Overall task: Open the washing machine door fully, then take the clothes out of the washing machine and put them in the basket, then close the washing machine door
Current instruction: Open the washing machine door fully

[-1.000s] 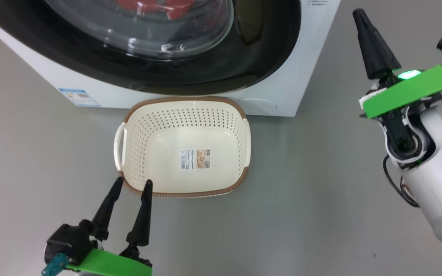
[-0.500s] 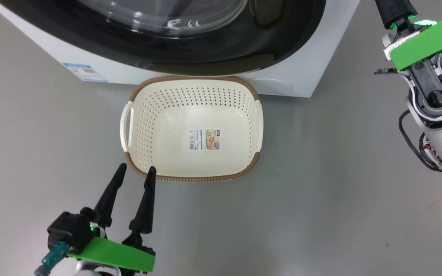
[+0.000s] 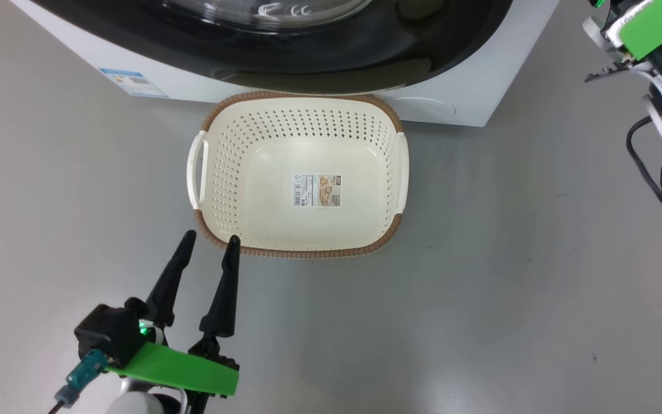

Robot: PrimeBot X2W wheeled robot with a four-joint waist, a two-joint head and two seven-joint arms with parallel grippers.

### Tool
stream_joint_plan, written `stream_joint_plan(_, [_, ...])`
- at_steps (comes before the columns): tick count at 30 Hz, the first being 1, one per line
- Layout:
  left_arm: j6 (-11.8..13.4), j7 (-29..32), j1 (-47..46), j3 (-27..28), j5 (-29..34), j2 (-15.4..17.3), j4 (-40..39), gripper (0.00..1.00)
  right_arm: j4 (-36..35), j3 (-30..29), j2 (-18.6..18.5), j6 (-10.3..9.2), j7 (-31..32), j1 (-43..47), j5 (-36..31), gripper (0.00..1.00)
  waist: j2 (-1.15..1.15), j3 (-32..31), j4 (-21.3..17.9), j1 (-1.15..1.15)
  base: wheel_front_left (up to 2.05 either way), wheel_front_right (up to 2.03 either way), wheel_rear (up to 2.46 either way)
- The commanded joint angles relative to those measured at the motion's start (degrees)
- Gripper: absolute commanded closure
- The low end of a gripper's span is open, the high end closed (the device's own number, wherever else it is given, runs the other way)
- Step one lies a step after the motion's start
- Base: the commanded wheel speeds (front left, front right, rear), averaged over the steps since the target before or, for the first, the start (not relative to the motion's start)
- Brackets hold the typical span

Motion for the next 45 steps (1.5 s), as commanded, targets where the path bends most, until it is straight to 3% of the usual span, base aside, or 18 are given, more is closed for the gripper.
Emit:
stream_joint_plan(1, [-0.3,-0.5,-0.7,1.5,-0.4,0.7,-0.9,0.00,-1.2,-0.4,0.1,0.02,0.9,-0.8,0.8,1.00,0.00,0.3,0.3,0.00,0.00,0.00,0.00])
stream_joint_plan(7, [-0.3,-0.5,-1.0,0.9,-0.6,0.5,-0.8,0.00,1.5,-0.6,0.2,0.02,6.3,-3.0,2.5,1.00,0.00,1.2,0.9,0.00,0.00,0.00,0.00])
stream_joint_plan(23, [-0.3,-0.5,-1.4,-0.2,-1.0,0.1,-0.6,0.00,4.9,-1.0,2.3,0.02,11.9,-6.1,3.0,1.00,0.00,2.1,2.1,0.00,0.00,0.00,0.00])
stream_joint_plan(45, [-0.3,-0.5,0.2,-0.5,-0.3,-0.4,0.0,0.00,4.0,1.1,4.2,0.02,17.6,0.3,1.7,1.00,0.00,-3.8,1.4,0.00,0.00,0.00,0.00])
